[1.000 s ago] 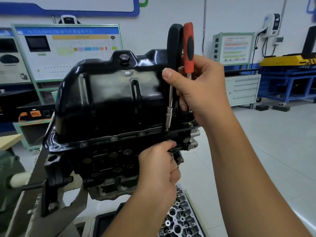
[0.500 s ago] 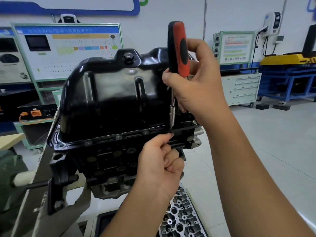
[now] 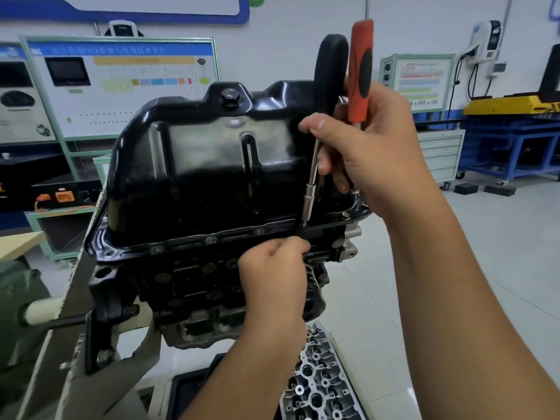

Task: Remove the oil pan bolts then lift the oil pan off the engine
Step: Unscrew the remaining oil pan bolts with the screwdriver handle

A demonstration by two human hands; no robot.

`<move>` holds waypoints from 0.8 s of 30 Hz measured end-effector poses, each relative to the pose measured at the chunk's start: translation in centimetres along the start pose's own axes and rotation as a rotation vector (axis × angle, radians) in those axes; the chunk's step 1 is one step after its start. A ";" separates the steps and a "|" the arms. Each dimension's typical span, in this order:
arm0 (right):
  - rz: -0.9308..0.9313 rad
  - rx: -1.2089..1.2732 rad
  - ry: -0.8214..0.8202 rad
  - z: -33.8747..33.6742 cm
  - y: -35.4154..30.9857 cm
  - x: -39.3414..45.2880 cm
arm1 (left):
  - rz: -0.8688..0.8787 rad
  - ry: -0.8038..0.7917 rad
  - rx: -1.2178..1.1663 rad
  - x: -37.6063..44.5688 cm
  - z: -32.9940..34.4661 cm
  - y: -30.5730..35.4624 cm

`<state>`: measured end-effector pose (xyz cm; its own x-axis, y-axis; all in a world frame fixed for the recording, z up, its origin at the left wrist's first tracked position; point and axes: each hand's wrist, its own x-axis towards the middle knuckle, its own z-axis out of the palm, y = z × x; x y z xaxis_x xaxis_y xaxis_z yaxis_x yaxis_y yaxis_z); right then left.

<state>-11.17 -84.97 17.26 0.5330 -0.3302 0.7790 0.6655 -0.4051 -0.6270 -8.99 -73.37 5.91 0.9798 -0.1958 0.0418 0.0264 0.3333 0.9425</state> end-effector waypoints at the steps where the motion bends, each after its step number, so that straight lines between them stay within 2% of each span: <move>1: -0.007 0.009 -0.008 0.0 -0.1 -0.1 | 0.155 0.012 0.088 -0.2 0.1 -0.2; 4: -0.032 0.011 0.025 0.0 -0.2 -0.2 | 0.534 0.051 0.267 -0.6 0.5 -0.2; 6: -0.047 -0.026 0.085 0.1 -0.2 -0.3 | 0.635 0.077 0.351 -0.5 0.6 -0.3; 9: -0.042 -0.053 0.159 0.0 0.0 -0.3 | 0.655 0.081 0.388 0.0 0.8 -0.7; 13: -0.020 -0.025 0.172 -0.2 0.3 0.0 | 0.681 0.073 0.401 0.4 1.0 -0.6; 24: -0.016 0.048 0.277 -0.4 0.2 0.4 | 0.607 0.072 0.374 1.2 1.8 -0.3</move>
<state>-11.06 -85.50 17.45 0.3631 -0.5474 0.7540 0.7001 -0.3737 -0.6085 -8.18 -75.31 6.29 0.8109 -0.0099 0.5850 -0.5847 0.0233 0.8109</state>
